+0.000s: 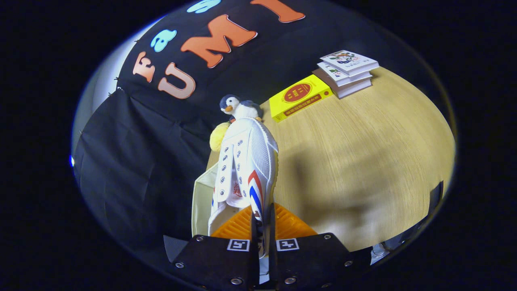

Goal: Open the storage box then place both shoes into the box .Put the left shoe in first, then the right shoe, with the right side of both shoes facing outward in a uniform manner.

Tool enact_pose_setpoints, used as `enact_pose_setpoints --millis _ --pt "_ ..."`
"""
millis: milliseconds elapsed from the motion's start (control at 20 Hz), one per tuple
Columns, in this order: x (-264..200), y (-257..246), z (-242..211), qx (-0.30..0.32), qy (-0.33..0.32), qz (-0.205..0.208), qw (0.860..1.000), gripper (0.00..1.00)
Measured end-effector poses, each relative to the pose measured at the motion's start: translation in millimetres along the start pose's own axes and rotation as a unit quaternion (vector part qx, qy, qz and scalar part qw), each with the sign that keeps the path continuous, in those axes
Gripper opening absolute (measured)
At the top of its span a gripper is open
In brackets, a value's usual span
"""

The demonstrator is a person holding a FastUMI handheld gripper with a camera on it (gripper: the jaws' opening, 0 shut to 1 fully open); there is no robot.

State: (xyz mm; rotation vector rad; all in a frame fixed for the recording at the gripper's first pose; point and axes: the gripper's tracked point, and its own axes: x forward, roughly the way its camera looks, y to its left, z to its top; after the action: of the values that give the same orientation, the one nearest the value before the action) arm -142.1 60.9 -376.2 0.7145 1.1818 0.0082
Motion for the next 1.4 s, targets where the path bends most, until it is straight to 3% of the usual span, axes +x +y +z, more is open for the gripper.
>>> enact_pose_setpoints --millis 400,850,1150,1250,1400 --pt "10.4 71.6 -12.5 -0.064 0.028 0.018 0.997 0.09" --pt "41.8 102.1 -46.8 -0.123 0.069 -0.026 0.990 0.09" --pt "64.6 93.9 -63.8 -0.171 0.082 -0.103 0.977 0.10" --pt "70.9 89.0 -63.5 -0.167 0.080 -0.124 0.975 0.15" --pt "71.6 98.7 -50.0 -0.186 0.051 -0.131 0.973 0.39"
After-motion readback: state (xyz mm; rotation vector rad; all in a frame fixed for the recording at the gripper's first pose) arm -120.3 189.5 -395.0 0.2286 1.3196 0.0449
